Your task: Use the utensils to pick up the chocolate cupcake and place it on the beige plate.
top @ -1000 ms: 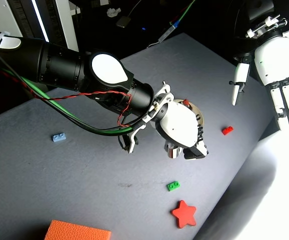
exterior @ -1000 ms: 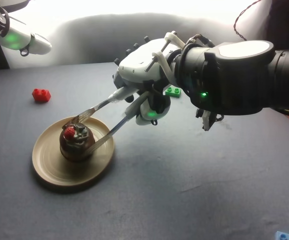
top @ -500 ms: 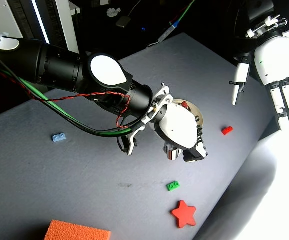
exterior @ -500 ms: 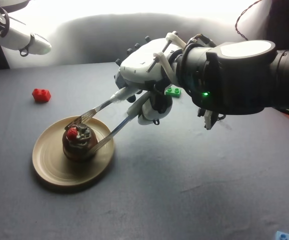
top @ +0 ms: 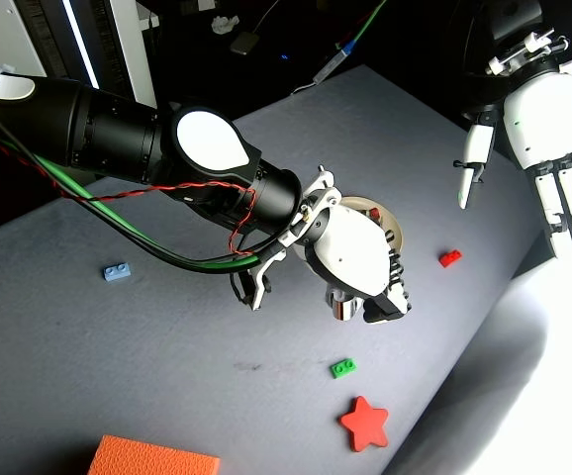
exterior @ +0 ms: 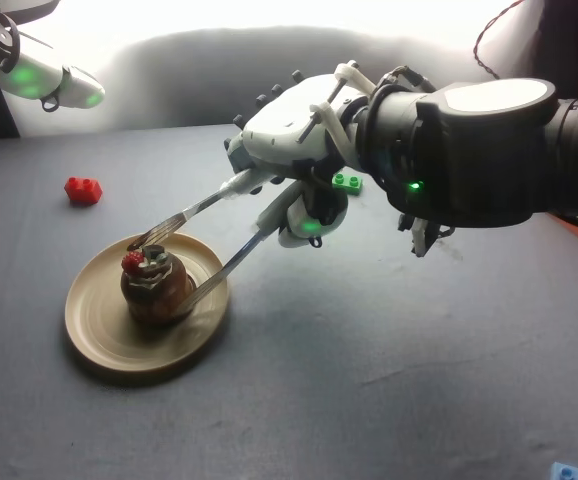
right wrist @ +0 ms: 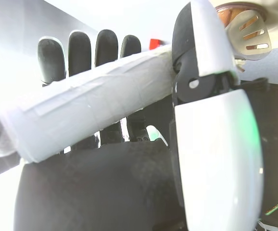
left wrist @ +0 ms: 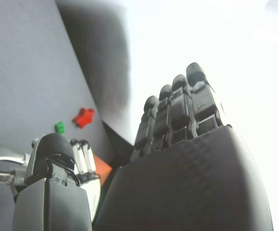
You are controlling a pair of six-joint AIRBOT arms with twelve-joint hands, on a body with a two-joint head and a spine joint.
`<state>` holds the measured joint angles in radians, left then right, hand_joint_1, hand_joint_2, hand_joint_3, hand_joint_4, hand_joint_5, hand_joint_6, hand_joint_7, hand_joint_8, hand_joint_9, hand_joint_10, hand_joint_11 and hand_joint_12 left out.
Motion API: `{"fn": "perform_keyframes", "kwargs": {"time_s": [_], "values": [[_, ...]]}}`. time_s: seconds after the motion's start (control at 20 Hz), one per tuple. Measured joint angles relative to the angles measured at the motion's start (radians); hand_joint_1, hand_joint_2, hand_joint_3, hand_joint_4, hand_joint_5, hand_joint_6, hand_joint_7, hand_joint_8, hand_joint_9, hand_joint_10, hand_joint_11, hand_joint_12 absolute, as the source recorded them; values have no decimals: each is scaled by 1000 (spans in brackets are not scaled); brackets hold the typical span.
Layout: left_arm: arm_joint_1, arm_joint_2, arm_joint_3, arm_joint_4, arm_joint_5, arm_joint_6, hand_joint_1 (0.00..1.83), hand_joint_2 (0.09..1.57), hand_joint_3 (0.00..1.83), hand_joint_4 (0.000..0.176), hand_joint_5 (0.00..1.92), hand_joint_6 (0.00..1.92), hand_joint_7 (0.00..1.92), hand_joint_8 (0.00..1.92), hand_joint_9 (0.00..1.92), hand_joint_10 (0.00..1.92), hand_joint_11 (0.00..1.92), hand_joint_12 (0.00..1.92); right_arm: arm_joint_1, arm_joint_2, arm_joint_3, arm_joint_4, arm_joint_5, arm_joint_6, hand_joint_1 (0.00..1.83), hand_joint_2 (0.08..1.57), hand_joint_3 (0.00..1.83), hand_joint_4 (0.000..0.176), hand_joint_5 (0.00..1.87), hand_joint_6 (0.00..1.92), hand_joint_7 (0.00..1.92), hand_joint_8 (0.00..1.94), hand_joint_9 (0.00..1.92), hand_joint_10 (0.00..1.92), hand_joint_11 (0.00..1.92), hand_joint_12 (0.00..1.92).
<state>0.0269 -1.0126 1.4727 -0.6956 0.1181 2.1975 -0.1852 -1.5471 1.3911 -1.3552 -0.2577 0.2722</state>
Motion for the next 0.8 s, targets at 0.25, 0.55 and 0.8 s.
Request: {"fn": "perform_keyframes", "kwargs": {"time_s": [0.25, 0.55, 0.8], "values": [[0, 0, 0, 0, 0, 0, 245, 1149, 1, 0, 22, 0, 17, 1, 42, 0, 0, 183, 26, 56, -63, -1, -2, -3, 1028, 1210, 12, 0, 670, 1292, 462, 1143, 393, 1318, 312, 1631], [0, 0, -1, 0, 0, 0, 275, 1142, 0, 0, 34, 0, 28, 1, 51, 3, 0, 161, 47, 154, -178, 0, 2, -12, 1007, 1217, 15, 0, 662, 1302, 482, 1132, 419, 1311, 350, 1634], [0, 0, -1, 0, 0, 0, 253, 1143, 0, 0, 21, 1, 15, 3, 39, 3, 0, 124, 43, 341, -357, -8, 49, -12, 1037, 1226, 0, 0, 754, 1329, 504, 1143, 401, 1354, 308, 1692]]}}
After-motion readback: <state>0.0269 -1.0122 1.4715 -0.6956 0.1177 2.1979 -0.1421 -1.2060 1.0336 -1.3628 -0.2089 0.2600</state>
